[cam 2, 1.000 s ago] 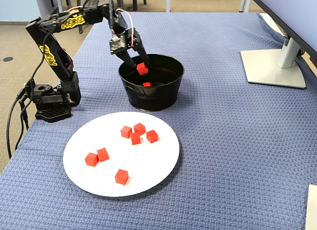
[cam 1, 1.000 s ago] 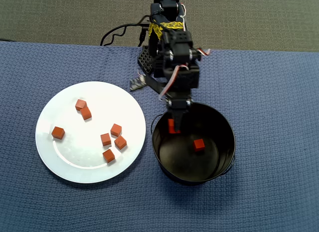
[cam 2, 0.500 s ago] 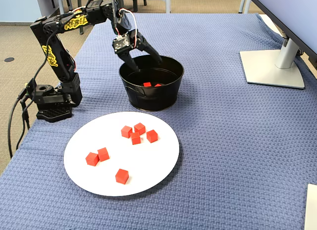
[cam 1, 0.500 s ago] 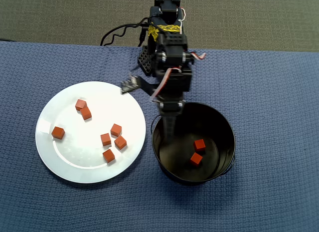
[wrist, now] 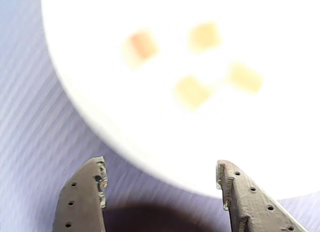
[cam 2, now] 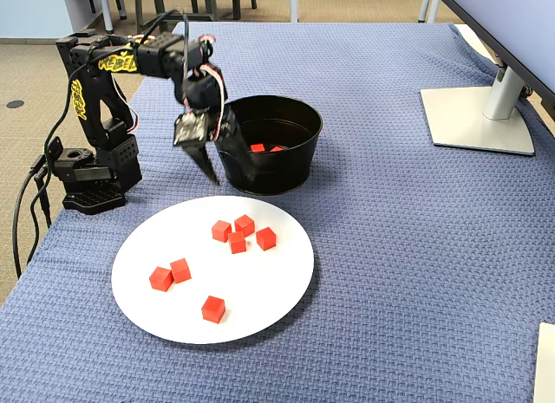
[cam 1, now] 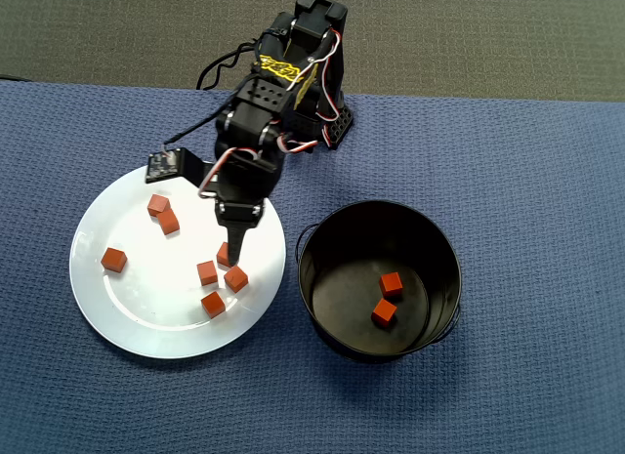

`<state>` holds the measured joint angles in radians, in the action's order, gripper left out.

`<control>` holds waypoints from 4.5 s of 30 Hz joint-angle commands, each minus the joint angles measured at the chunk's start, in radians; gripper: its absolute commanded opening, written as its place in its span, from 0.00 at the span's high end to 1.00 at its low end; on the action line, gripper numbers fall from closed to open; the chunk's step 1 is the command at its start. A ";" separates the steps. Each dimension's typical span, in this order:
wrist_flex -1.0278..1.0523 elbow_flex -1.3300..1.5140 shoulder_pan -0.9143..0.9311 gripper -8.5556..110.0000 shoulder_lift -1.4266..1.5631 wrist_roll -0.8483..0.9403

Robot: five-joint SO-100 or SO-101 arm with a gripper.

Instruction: Pick up the red cubes from the white plate and place them in the black recipient

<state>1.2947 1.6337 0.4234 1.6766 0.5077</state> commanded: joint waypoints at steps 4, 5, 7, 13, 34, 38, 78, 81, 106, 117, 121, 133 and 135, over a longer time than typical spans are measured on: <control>-0.081 0.146 0.080 0.76 0.067 0.204; -0.083 0.156 0.083 0.76 0.071 0.267; -0.077 0.167 0.086 0.73 0.074 0.405; -0.072 0.155 0.100 0.73 0.066 0.738; -0.210 0.238 0.031 0.74 0.038 1.143; -0.252 0.215 0.043 0.74 -0.032 1.146; -0.440 0.291 0.095 0.93 -0.187 1.158; -0.442 0.304 0.084 0.93 -0.152 1.126; -0.043 -0.058 -0.575 0.93 0.383 0.095; -0.012 -0.147 -0.508 0.66 0.258 0.117; -0.006 -0.156 -0.333 0.71 0.264 0.114; -0.149 0.009 0.026 0.76 0.129 0.261; -0.201 0.049 0.051 0.76 0.100 0.318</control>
<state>1.1827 1.6521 0.4142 1.7994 0.7271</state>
